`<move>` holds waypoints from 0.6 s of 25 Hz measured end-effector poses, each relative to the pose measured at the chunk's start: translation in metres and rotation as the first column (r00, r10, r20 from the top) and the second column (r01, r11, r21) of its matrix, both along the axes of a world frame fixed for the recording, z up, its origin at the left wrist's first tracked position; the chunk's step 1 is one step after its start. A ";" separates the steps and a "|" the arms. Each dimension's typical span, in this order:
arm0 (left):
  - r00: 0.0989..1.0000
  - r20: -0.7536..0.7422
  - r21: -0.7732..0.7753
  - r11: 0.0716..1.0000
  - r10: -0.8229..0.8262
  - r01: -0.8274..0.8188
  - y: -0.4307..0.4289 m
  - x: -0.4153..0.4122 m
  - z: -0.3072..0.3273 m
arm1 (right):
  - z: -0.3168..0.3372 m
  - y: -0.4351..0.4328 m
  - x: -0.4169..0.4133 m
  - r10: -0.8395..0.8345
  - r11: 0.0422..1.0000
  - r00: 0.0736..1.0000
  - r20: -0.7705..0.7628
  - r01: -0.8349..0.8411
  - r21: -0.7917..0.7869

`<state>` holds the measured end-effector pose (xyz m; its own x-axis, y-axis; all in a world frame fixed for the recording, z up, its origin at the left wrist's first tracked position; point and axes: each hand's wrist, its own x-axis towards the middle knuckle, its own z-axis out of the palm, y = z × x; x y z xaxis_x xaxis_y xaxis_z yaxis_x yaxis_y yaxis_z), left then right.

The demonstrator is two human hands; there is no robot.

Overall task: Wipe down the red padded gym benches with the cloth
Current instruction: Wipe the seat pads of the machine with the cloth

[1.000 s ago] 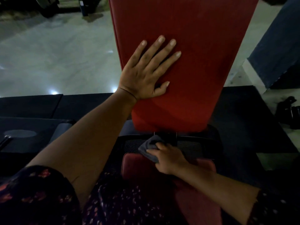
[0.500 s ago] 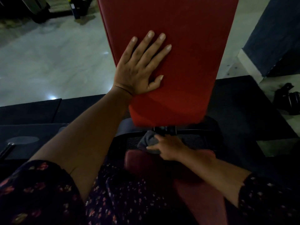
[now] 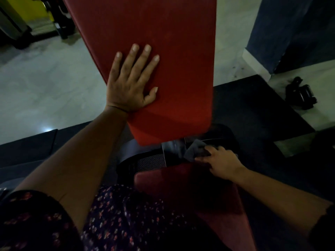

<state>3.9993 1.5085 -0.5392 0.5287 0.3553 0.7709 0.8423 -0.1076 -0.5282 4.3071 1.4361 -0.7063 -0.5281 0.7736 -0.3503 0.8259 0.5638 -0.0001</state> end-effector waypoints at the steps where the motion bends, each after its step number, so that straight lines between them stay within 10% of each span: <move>1: 1.000 -0.004 0.002 1.000 0.006 -0.006 0.000 0.000 0.000 | 0.002 0.007 0.009 -0.107 0.994 0.994 -0.010 0.107 -0.005; 7: 0.999 0.031 -0.004 1.000 -0.031 0.031 -0.001 -0.001 -0.003 | -0.016 -0.019 0.017 -0.226 0.972 0.967 -0.116 0.231 0.037; 11: 0.988 0.154 -0.077 0.997 0.010 0.002 -0.015 0.000 -0.037 | -0.008 0.011 0.012 -0.577 0.816 0.790 -0.205 0.564 -0.125; 15: 0.986 0.165 -0.112 0.992 -0.034 0.053 -0.019 -0.002 -0.054 | -0.013 -0.035 -0.030 -0.369 0.929 0.914 -0.168 0.361 -0.077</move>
<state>3.9969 1.4893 -0.5935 0.4164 0.4267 0.8028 0.9092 -0.1983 -0.3662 4.2766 1.4014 -0.7195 -0.2682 0.9103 -0.3153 0.9585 0.2193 -0.1822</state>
